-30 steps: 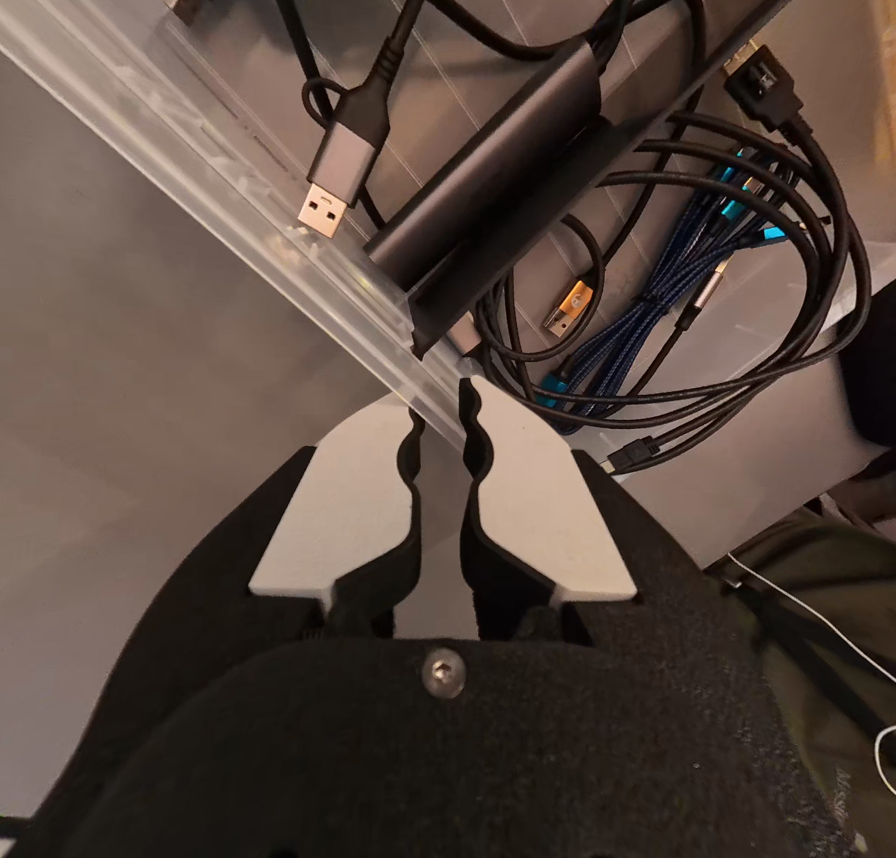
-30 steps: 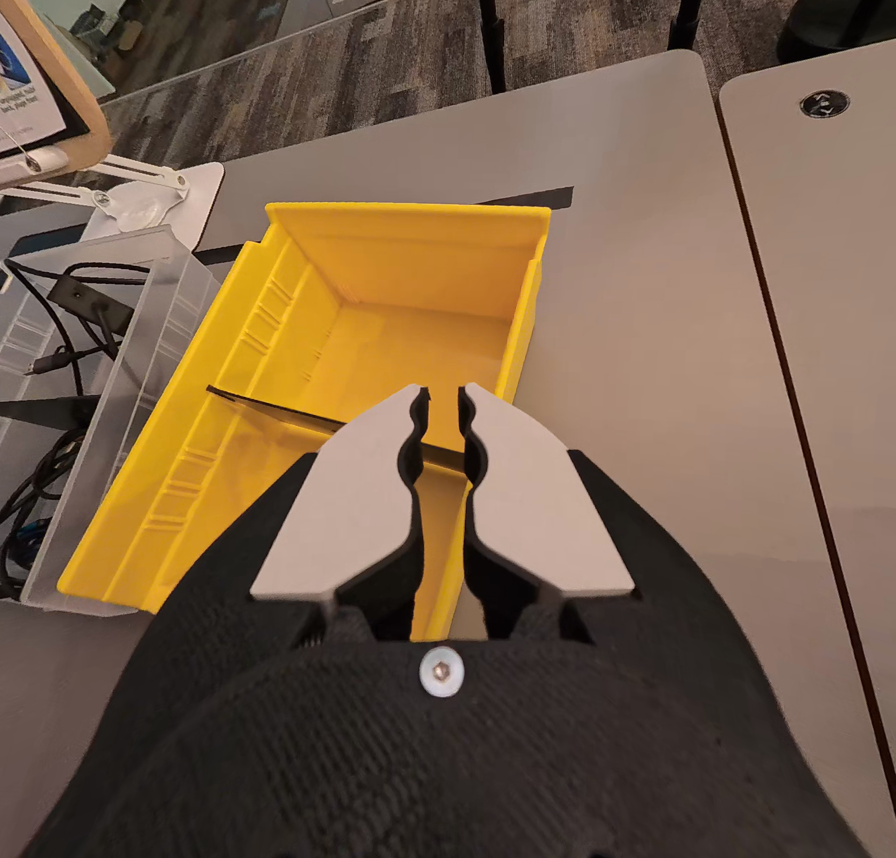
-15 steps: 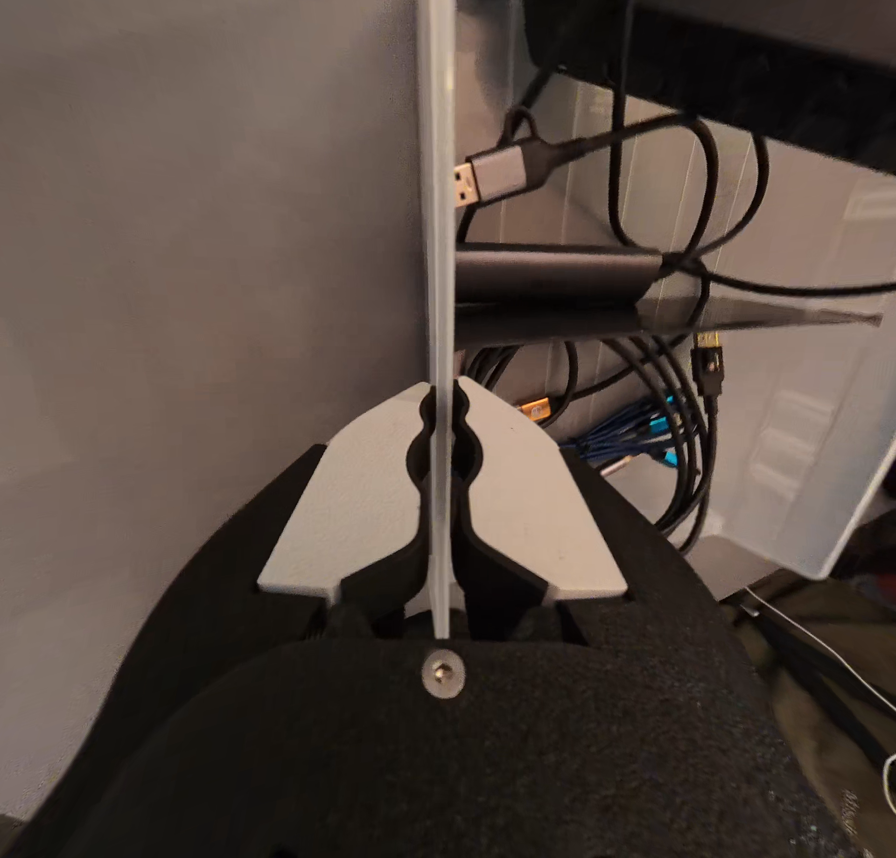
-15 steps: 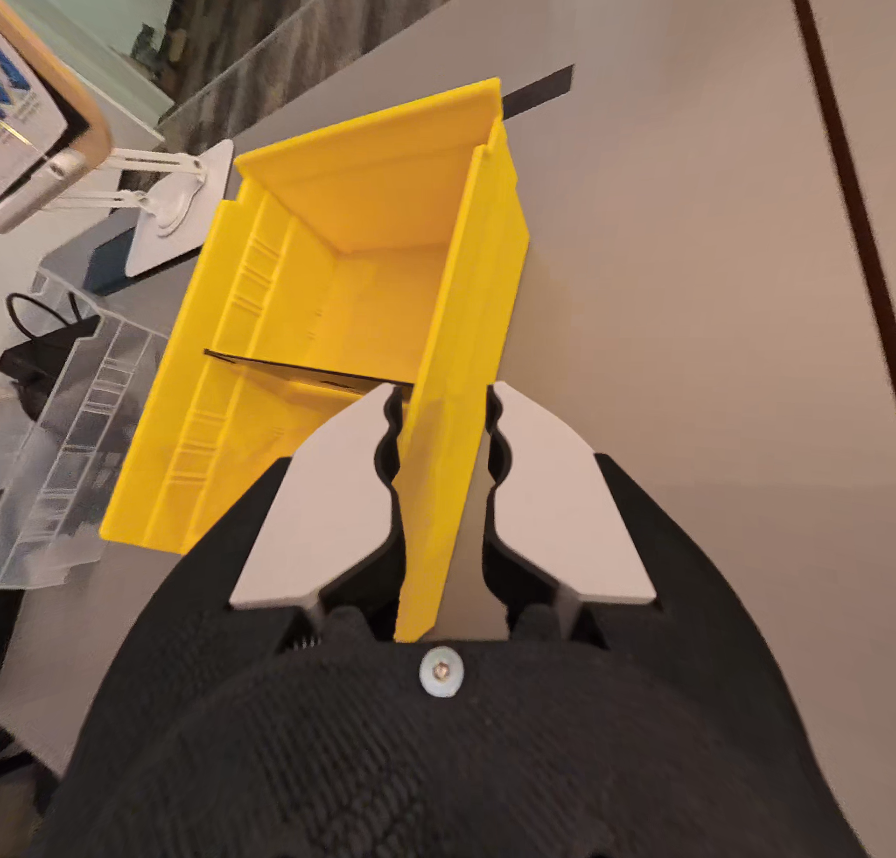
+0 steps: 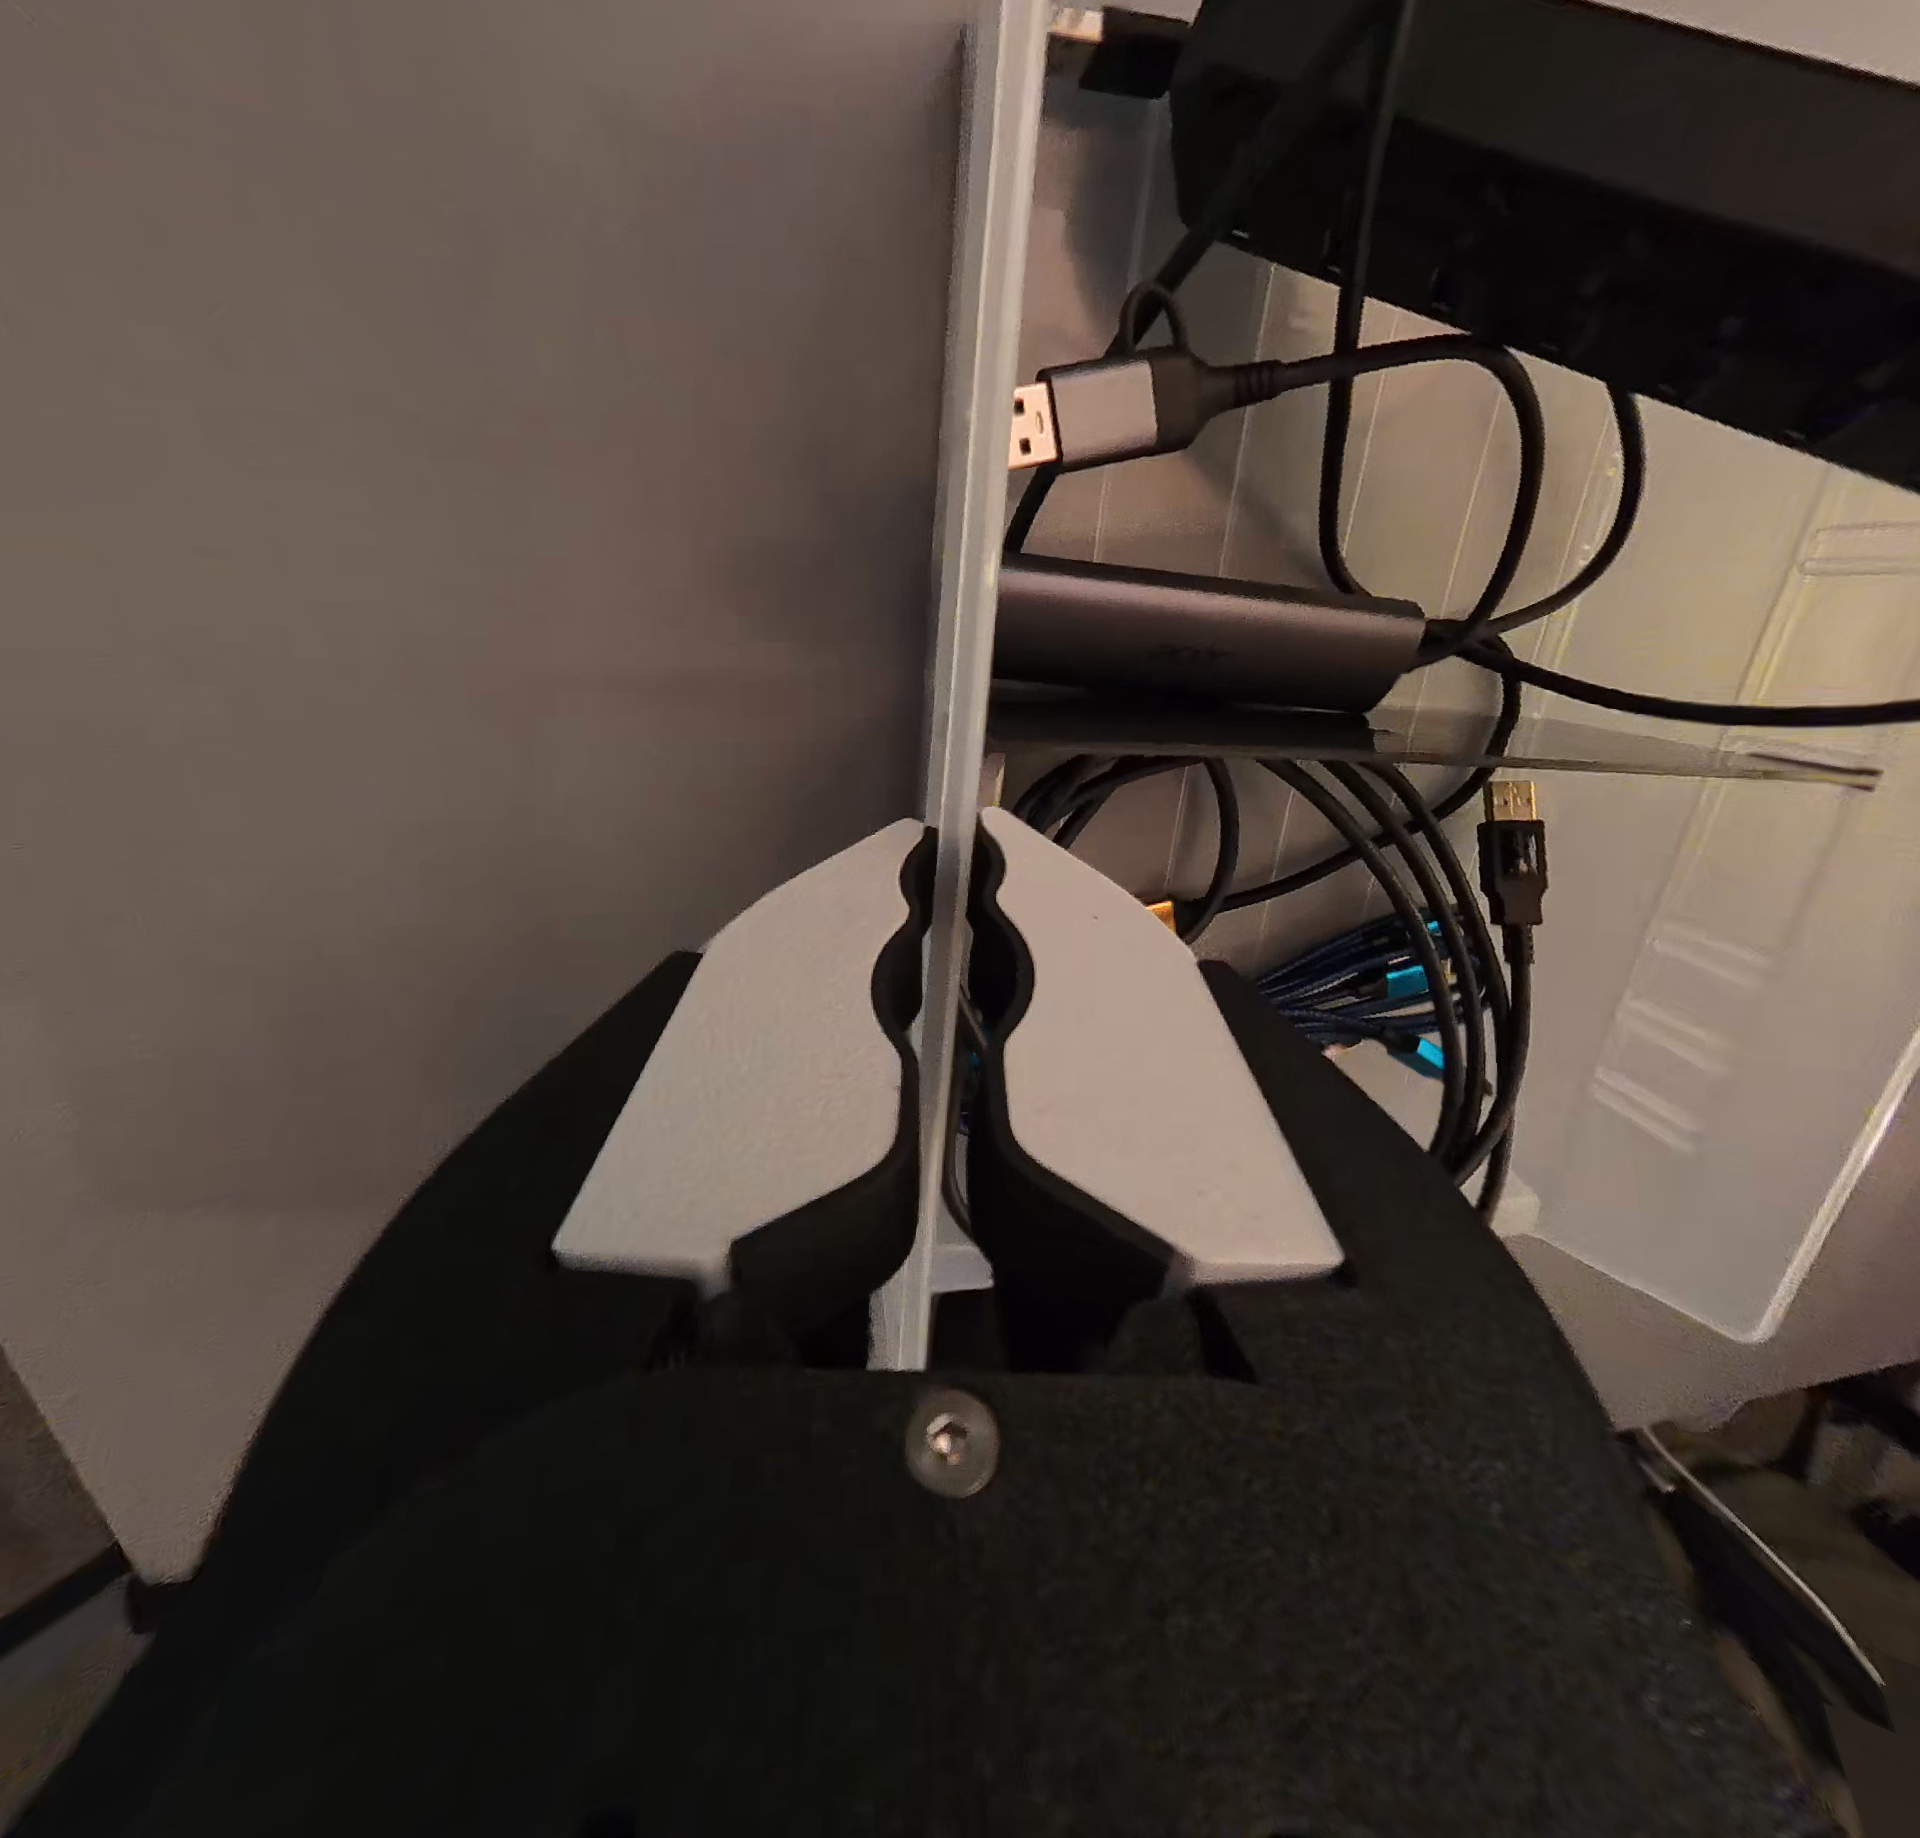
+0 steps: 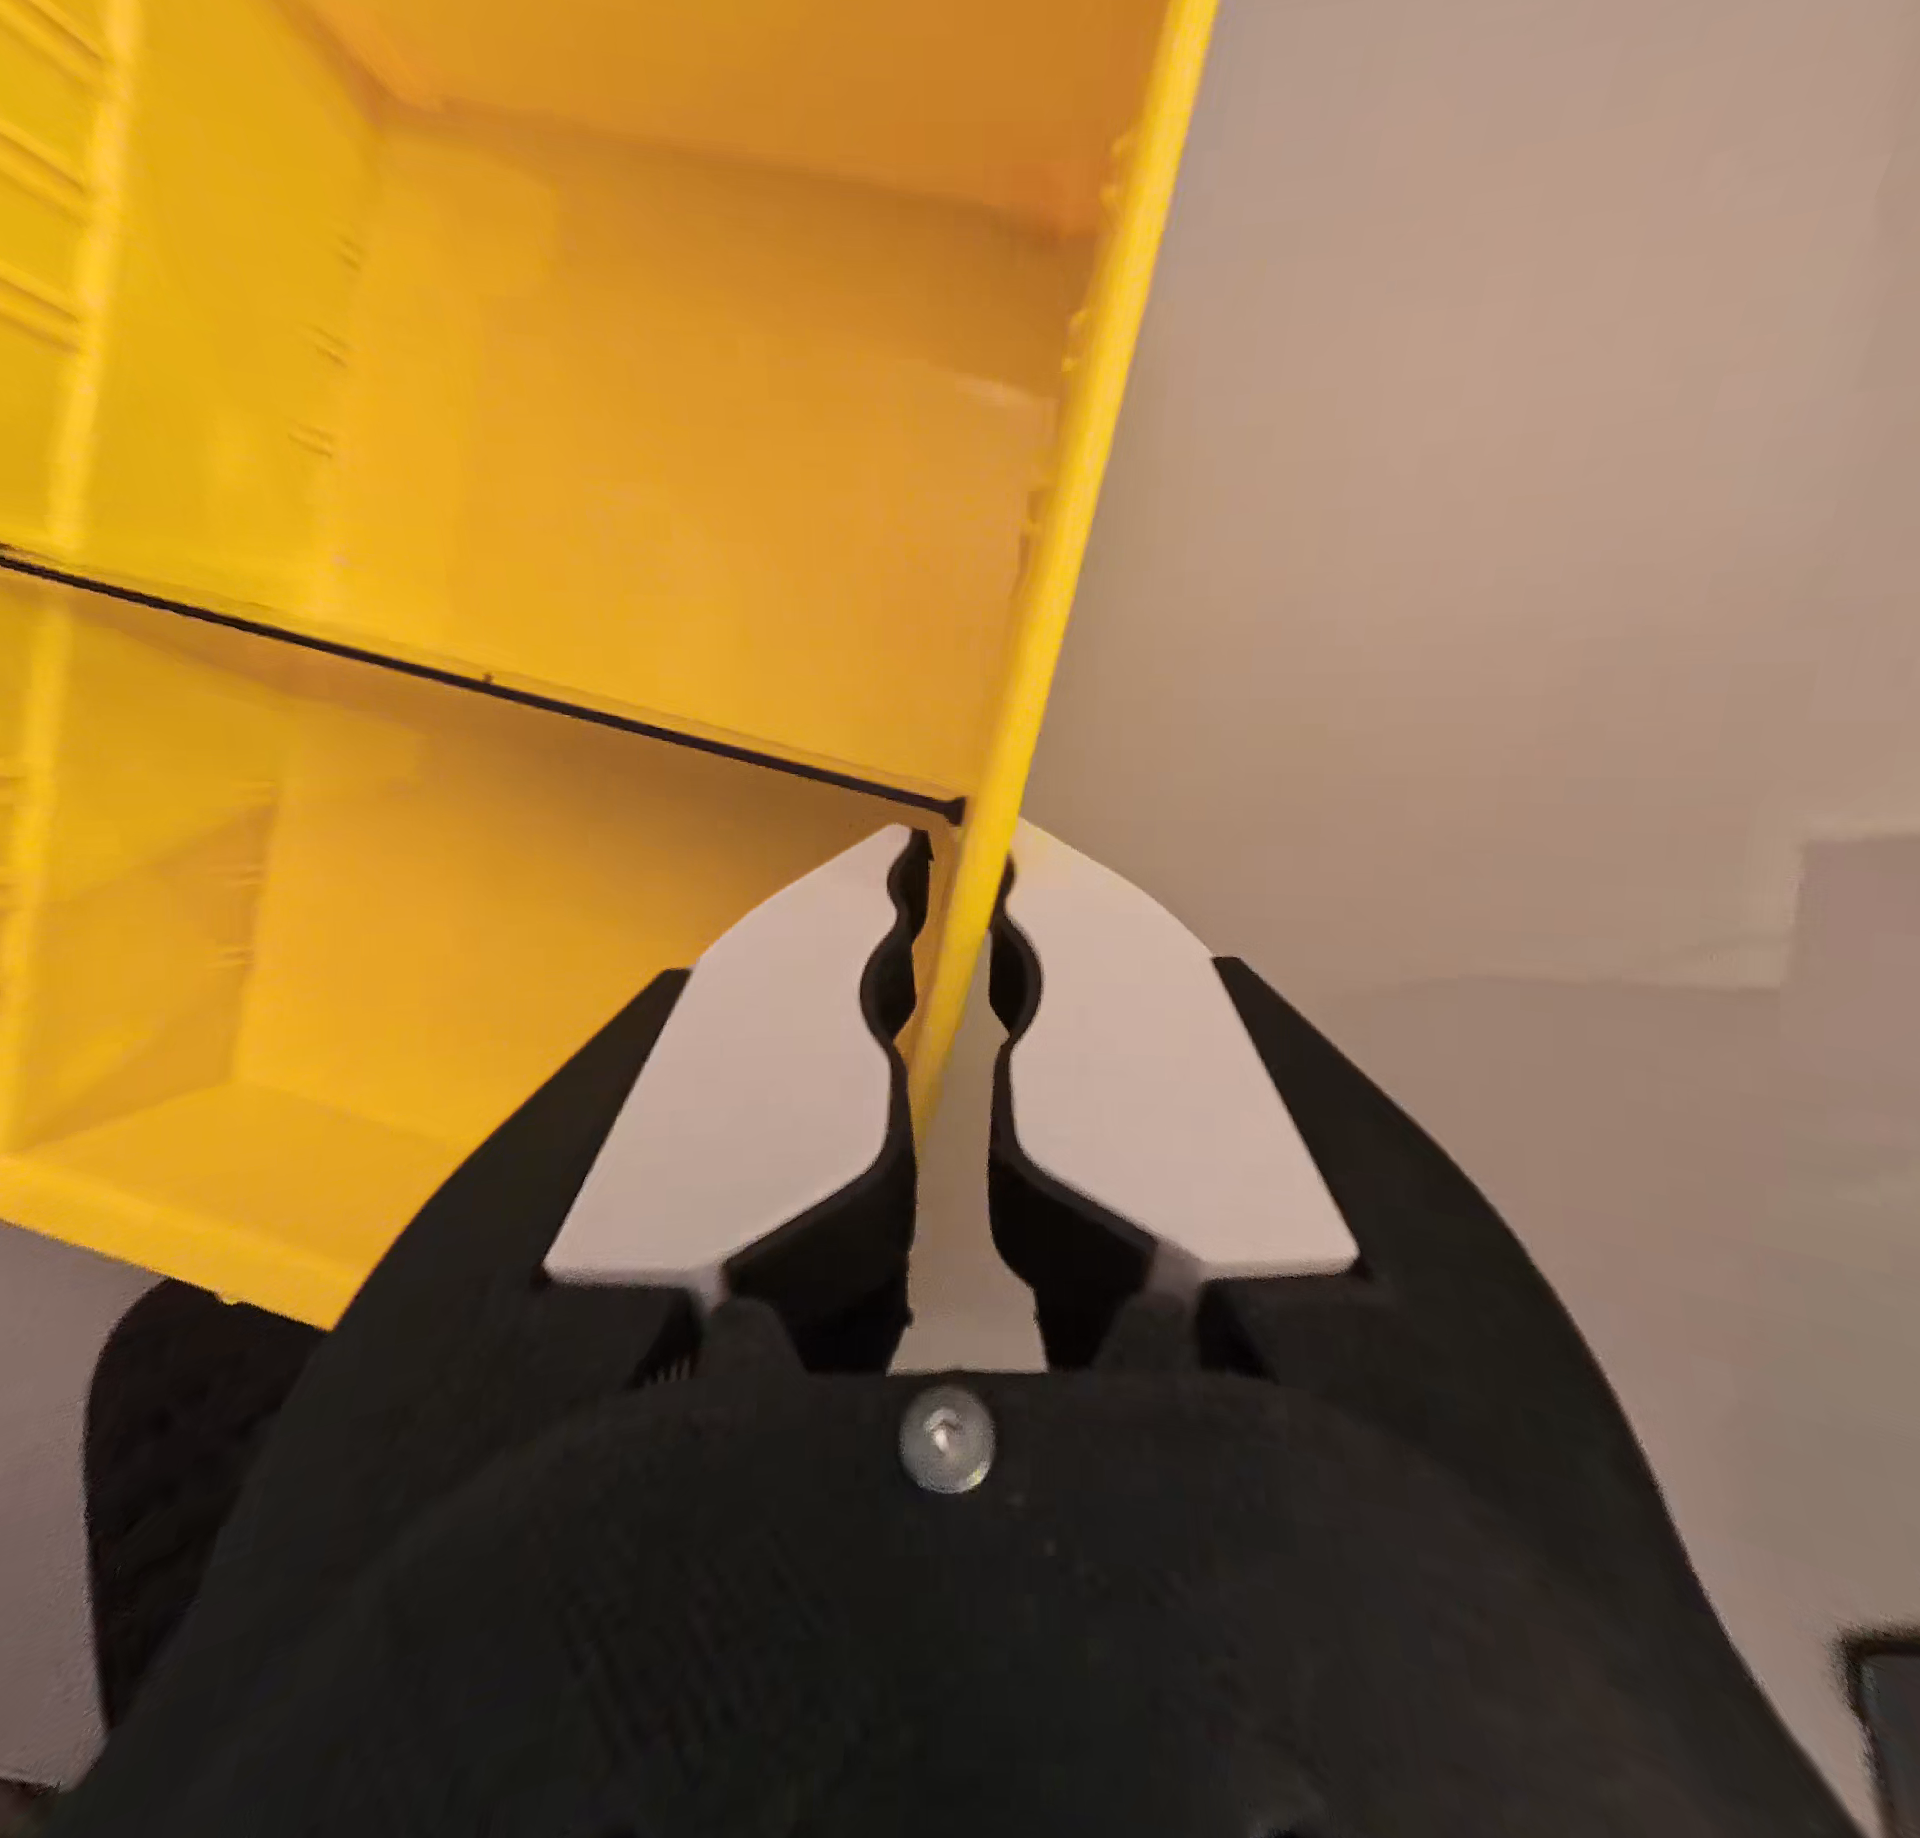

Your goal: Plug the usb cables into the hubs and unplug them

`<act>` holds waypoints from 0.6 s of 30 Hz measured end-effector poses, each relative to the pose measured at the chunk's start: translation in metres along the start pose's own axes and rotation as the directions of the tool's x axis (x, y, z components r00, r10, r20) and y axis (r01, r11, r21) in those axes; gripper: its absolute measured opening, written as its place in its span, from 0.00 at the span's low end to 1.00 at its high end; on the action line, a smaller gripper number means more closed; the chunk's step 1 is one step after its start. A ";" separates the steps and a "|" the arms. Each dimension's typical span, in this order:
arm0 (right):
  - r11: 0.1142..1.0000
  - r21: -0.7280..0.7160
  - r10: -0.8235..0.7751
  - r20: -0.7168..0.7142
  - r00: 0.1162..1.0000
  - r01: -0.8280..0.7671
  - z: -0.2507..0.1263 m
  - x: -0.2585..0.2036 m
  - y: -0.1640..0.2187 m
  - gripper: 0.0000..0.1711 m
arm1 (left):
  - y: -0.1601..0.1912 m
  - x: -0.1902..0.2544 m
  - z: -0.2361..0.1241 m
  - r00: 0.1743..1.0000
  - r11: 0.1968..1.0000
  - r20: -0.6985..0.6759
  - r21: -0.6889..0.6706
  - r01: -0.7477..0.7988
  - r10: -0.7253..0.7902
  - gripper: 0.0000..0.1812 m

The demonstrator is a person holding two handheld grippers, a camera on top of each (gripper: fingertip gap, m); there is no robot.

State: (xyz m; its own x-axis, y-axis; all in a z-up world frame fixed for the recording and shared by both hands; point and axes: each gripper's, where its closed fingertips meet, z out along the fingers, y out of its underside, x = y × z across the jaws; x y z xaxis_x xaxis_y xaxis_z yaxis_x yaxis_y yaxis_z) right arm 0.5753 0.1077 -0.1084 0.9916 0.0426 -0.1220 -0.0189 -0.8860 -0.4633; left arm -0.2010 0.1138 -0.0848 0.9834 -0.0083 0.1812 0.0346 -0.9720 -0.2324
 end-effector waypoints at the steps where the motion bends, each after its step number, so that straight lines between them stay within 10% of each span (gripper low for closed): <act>1: 1.000 -0.013 -0.015 -0.007 1.000 0.015 0.000 -0.002 0.001 0.06 | 0.003 -0.006 -0.002 1.000 1.000 0.003 0.010 0.023 -0.023 0.02; 18: 0.956 -0.279 -0.060 0.128 0.990 0.094 0.021 -0.093 0.013 0.05 | 0.007 -0.028 -0.006 0.995 0.995 0.050 0.059 0.083 -0.086 0.02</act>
State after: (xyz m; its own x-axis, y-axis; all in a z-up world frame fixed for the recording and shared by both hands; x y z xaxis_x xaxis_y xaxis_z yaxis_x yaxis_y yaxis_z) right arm 0.4799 0.1023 -0.1217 0.9665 0.1546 -0.2050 0.1109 -0.9715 -0.2097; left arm -0.2297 0.1061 -0.0862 0.9844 0.0870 0.1527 0.1266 -0.9537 -0.2728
